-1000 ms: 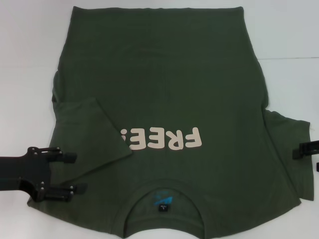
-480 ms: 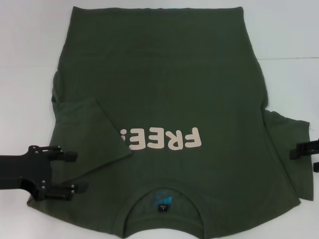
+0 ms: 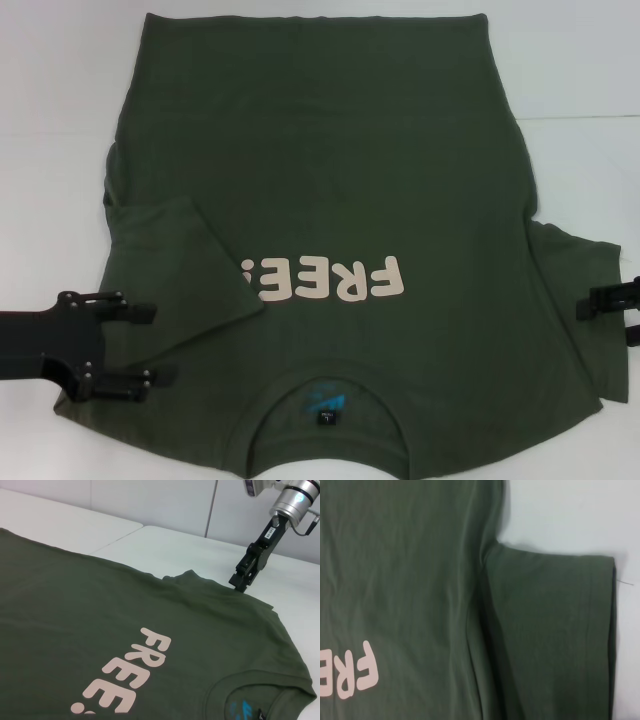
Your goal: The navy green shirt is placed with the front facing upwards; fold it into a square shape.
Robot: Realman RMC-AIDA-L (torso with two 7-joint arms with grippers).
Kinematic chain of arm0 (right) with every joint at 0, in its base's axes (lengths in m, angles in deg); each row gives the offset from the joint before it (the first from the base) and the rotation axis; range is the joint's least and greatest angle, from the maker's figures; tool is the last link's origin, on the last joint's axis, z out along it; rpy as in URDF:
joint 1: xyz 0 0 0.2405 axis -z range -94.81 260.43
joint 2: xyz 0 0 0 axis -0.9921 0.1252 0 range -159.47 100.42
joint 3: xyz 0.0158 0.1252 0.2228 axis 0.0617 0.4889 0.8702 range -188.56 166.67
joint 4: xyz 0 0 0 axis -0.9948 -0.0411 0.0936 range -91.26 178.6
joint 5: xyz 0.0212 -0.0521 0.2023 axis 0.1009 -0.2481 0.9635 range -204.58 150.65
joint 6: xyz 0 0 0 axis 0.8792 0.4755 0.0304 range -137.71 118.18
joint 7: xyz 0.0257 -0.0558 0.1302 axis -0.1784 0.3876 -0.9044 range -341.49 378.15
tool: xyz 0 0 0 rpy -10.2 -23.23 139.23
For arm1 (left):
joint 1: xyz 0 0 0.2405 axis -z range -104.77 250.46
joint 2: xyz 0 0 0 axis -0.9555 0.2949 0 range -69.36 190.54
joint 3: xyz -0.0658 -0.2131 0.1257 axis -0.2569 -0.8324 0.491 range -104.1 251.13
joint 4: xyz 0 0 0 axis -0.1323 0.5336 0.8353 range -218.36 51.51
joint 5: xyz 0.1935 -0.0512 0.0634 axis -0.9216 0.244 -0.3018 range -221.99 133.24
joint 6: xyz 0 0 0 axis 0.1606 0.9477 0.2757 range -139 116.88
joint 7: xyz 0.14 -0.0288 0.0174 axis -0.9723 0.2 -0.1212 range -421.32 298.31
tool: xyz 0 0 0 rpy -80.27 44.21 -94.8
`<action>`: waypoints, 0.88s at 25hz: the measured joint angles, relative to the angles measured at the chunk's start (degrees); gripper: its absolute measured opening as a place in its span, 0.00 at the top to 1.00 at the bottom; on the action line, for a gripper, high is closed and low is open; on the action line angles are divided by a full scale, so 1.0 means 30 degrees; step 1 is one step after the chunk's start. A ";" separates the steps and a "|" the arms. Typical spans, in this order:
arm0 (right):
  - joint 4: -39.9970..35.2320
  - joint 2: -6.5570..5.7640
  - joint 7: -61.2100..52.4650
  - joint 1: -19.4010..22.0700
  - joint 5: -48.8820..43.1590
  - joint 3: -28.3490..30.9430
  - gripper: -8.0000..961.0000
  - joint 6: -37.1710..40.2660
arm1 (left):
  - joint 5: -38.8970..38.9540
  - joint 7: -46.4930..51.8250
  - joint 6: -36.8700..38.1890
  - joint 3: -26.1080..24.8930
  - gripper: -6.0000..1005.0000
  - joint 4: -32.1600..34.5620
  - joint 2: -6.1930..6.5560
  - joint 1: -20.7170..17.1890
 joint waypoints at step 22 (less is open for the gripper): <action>0.1310 0.0132 -0.0004 -0.0038 0.1357 0.0440 0.04 0.0232 | 0.0000 -0.0001 -0.0061 0.0001 0.16 0.0000 0.0001 0.0000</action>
